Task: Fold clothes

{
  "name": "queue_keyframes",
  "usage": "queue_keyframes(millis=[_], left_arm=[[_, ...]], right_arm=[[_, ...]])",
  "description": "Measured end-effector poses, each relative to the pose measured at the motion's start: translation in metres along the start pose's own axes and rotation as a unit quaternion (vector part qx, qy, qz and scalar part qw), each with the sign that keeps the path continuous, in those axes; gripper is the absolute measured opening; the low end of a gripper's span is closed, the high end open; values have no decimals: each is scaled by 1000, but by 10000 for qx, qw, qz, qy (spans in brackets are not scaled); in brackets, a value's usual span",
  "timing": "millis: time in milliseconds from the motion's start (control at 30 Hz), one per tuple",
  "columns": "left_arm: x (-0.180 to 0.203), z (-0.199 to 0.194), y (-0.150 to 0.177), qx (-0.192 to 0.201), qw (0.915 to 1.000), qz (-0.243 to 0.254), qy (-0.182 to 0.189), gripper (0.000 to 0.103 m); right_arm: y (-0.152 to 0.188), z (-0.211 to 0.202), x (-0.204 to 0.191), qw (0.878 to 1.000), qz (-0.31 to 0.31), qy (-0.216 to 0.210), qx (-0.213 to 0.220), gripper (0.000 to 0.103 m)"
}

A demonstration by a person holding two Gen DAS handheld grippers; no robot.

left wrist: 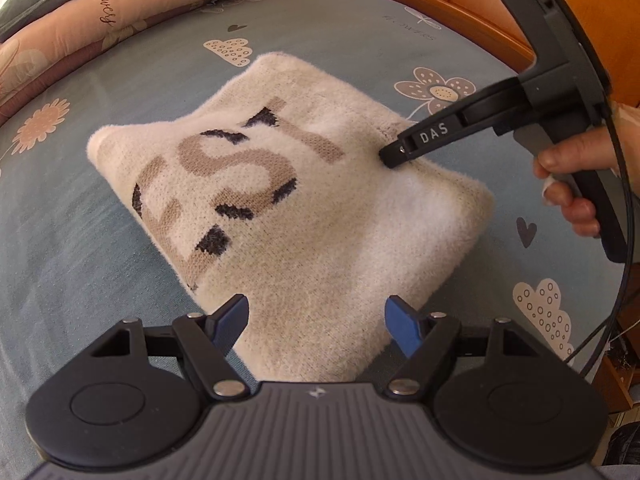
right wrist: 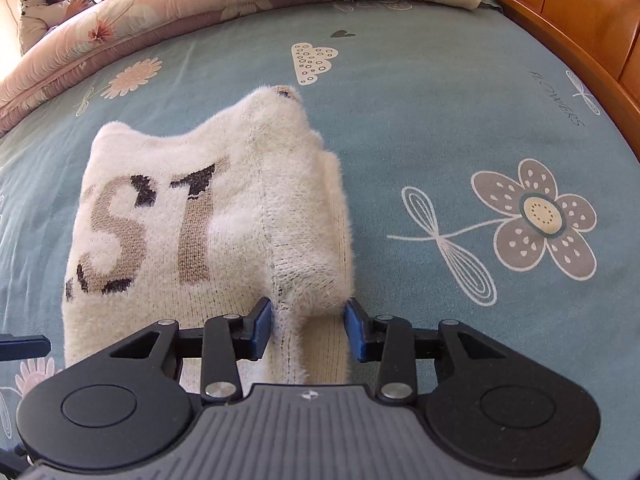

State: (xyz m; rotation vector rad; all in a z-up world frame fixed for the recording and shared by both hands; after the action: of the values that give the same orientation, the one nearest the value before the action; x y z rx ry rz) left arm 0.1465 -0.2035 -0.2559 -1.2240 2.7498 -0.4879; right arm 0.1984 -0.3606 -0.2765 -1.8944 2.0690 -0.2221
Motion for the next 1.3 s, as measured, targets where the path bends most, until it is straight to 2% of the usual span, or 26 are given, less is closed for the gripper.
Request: queue_keyframes(millis=[133, 233, 367, 500, 633, 667, 733, 767, 867, 967, 1067, 1167, 1300], left_arm=[[-8, 0, -13, 190, 9989, 421, -89, 75], [-14, -1, -23, 333, 9966, 736, -156, 74], [-22, -2, -36, 522, 9916, 1155, -245, 75], [-29, -1, -49, 695, 9848, 1557, -319, 75], [-30, 22, -65, 476, 9858, 1611, -47, 74], [-30, 27, -69, 422, 9858, 1624, 21, 75], [-31, 38, -77, 316, 9861, 1624, 167, 78], [-33, 43, -79, 286, 9884, 1461, 296, 80], [-34, 51, -84, 213, 9914, 1173, 536, 87], [-29, 58, -87, 192, 9910, 1192, 569, 96], [-26, 56, -88, 169, 9897, 1335, 486, 96], [-36, 42, -90, 108, 9898, 1297, 580, 85], [-77, 29, -102, 246, 9952, 616, 716, 85]], right_arm=[[3, 3, 5, 9999, 73, -61, -98, 45], [12, -10, 12, 9991, 295, -218, -205, 46], [7, -42, 12, 9987, 242, -380, 250, 46], [-25, -47, 7, 9970, 69, -535, 556, 46], [-51, -33, -10, 9946, -312, -722, 674, 46], [-51, -27, -12, 9944, -322, -816, 594, 46], [-43, -7, -11, 9956, -340, -812, 318, 44], [-37, 3, -8, 9962, -345, -776, 168, 42], [-31, 12, -4, 9958, -338, -837, 169, 39], [-38, 9, -5, 9958, -360, -839, -69, 39], [-43, 9, -7, 9953, -470, -811, -255, 41], [-40, 9, -9, 9942, -577, -843, -342, 41], [-25, 6, -6, 9948, -625, -734, -328, 41]])
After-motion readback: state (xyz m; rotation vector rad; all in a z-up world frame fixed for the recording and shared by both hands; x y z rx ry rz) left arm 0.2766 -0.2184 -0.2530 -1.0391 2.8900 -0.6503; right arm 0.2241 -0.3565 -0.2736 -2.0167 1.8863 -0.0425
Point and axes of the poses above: each gripper's, at about its wrist camera, not at the fingertips, and z roughly the way its jaws point, x to its right, y to its underside, the point moved 8 cm from there along z, roughly the way its jaws point, and after that the axes turned 9 degrees about -x, right-handed, at the moved point
